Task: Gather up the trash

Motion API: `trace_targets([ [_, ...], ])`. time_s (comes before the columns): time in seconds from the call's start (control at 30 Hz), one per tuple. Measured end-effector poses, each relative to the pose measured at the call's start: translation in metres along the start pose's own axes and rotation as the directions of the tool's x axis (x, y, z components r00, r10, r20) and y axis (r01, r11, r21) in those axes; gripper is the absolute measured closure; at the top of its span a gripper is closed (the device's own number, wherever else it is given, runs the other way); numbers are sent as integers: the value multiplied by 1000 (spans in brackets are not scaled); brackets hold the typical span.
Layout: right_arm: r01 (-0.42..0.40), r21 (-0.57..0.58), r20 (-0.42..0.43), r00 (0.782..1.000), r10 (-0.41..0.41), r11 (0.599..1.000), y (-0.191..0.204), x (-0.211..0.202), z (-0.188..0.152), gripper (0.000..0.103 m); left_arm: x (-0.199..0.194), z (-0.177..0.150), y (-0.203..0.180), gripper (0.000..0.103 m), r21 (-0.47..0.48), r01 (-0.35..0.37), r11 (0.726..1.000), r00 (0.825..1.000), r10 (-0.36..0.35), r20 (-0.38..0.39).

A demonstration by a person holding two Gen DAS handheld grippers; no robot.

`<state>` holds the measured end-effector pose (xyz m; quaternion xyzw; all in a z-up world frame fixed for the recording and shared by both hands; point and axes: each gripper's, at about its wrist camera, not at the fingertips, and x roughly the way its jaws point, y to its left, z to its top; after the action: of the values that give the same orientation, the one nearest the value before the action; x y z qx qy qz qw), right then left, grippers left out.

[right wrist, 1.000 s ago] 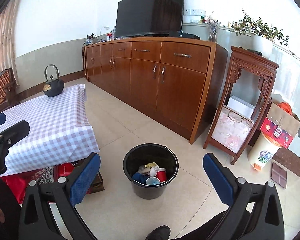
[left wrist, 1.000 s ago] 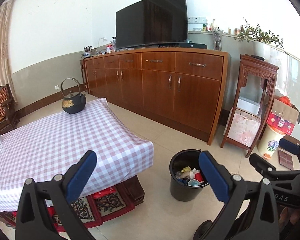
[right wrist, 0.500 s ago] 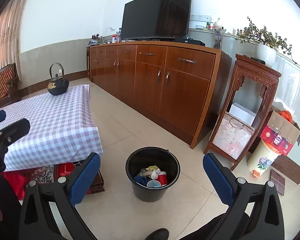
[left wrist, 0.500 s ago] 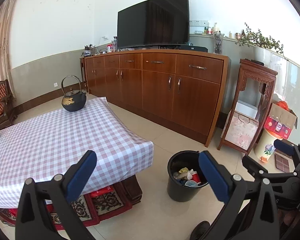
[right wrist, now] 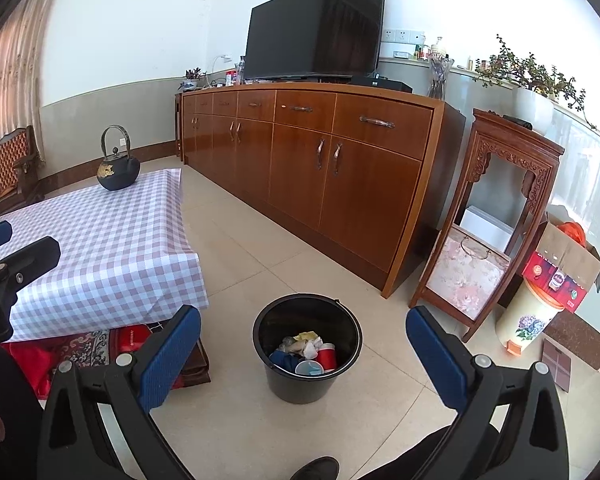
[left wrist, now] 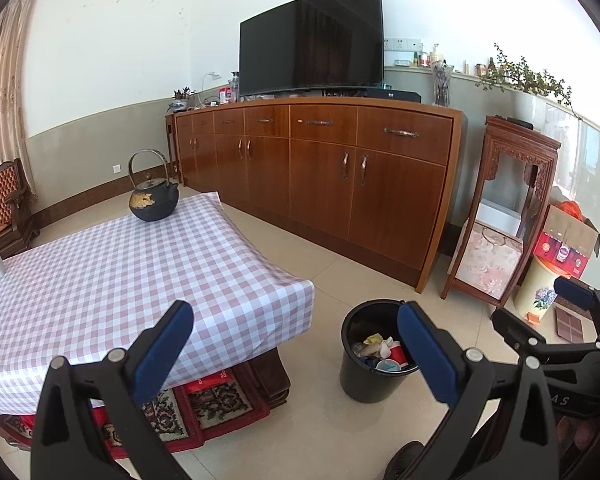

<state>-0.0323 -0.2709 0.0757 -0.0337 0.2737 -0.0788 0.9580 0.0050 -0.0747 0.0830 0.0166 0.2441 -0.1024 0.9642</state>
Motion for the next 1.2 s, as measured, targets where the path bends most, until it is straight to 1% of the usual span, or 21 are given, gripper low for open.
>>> trace_targets([
  [0.4, -5, -6, 0, 1000, 5, 1000, 1, 1, 0, 0, 0, 0, 2, 0, -3, -6, 1000, 1000, 6, -1],
  [1.2, -11, -8, -1, 1000, 11, 1000, 4, 1, 0, 0, 1, 1, 0, 0, 7, 7, 1000, 1000, -7, -6],
])
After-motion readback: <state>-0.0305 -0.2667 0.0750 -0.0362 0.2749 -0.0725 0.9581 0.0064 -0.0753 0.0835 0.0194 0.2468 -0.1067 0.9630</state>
